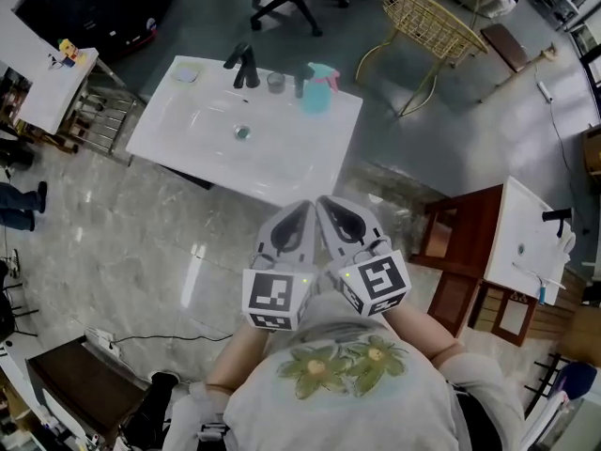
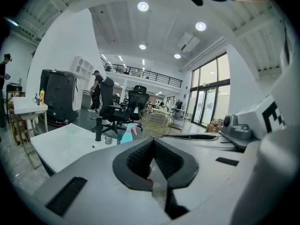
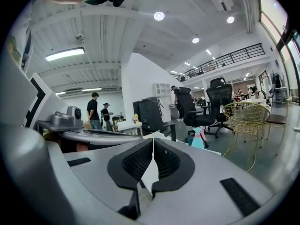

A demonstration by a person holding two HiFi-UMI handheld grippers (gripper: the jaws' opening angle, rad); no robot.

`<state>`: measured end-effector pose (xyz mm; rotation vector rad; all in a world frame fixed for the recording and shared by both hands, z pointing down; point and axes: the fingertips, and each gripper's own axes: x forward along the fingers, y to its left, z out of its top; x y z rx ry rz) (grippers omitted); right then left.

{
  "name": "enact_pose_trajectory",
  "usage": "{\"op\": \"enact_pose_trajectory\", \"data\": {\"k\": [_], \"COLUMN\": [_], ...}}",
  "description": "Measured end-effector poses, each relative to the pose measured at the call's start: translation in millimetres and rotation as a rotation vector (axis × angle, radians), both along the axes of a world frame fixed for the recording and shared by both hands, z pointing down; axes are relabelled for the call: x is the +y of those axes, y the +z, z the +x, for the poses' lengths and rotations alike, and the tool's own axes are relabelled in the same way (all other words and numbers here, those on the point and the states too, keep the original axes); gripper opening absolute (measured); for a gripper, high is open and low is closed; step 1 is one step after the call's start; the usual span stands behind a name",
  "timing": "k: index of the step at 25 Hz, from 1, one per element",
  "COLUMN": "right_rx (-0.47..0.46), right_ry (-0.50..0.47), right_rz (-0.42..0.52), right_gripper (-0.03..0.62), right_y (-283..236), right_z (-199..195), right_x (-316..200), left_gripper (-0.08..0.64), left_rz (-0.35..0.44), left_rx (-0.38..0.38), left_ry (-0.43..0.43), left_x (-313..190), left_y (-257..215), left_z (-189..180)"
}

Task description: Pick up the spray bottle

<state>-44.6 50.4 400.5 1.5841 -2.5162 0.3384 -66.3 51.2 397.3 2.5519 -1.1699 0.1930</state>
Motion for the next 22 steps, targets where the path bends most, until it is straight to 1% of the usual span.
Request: {"op": "enact_pose_trajectory", "data": {"k": [8, 22], "right_rx": [0.017, 0.026], "right_ry": [0.030, 0.041], "right_rz": [-0.019, -0.004], "right_gripper": [0.025, 0.025], "right_y": [7.5, -0.1], "right_z": [13.3, 46.7], "right_x": [-22.5, -79.4], "left_gripper": [0.009, 0.009], "left_rz": [-0.030, -0.036], "left_rx": [0.003, -0.010], "left_ry": [0.026, 0.048], "left_x": [-23.6, -76.4], "left_y": [8.6, 6.9], "left_z": [12.9, 46.1]}}
